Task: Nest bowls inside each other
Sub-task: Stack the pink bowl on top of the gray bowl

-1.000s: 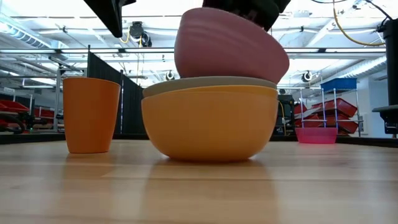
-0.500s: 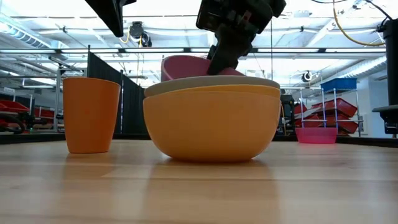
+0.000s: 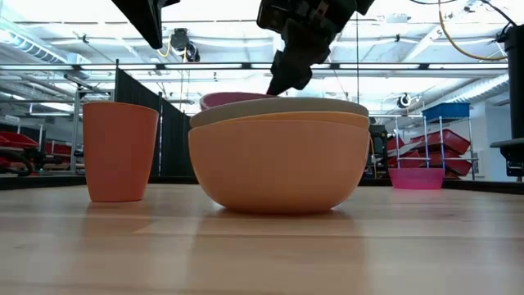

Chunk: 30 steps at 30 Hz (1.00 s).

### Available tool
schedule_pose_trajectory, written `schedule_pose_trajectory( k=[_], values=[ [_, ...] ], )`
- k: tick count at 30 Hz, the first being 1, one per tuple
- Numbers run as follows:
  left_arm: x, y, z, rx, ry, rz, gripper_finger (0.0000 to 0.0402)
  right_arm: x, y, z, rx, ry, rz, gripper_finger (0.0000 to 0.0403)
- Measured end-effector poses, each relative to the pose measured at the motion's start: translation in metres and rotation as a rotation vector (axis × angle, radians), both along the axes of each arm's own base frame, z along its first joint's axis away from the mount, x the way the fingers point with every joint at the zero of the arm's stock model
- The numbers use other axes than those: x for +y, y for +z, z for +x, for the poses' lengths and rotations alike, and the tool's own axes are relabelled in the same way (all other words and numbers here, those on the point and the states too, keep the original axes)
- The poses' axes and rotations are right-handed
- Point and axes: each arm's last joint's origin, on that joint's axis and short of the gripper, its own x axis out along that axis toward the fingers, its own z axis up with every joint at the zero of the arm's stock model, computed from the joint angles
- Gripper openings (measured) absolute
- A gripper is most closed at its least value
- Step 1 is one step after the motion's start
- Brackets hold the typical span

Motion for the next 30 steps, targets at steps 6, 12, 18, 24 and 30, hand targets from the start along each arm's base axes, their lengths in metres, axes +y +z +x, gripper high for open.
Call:
schedule_pose_trajectory(
  k=[6,12,18,24,30],
  values=[
    [0.000,0.000,0.000,0.003,-0.018,0.005,0.0003,-0.004,-0.001,-0.002,0.022,-0.007,-0.003,0.0057],
    [0.000,0.000,0.000,0.001,-0.019,0.005,0.0003,-0.011,-0.003,-0.001,0.022,-0.012,-0.010,0.0027],
    [0.000,0.000,0.000,0.001,-0.019,0.006,0.0003,-0.013,-0.019,0.006,0.056,0.004,0.008,0.0012],
    [-0.001,0.000,0.000,0.003,-0.020,0.006,0.0003,-0.013,-0.023,0.008,0.065,0.008,0.010,0.0011],
    [-0.001,0.000,0.001,-0.004,-0.018,0.011,0.0003,-0.022,-0.008,-0.010,0.136,-0.094,-0.091,0.0011]
  ],
)
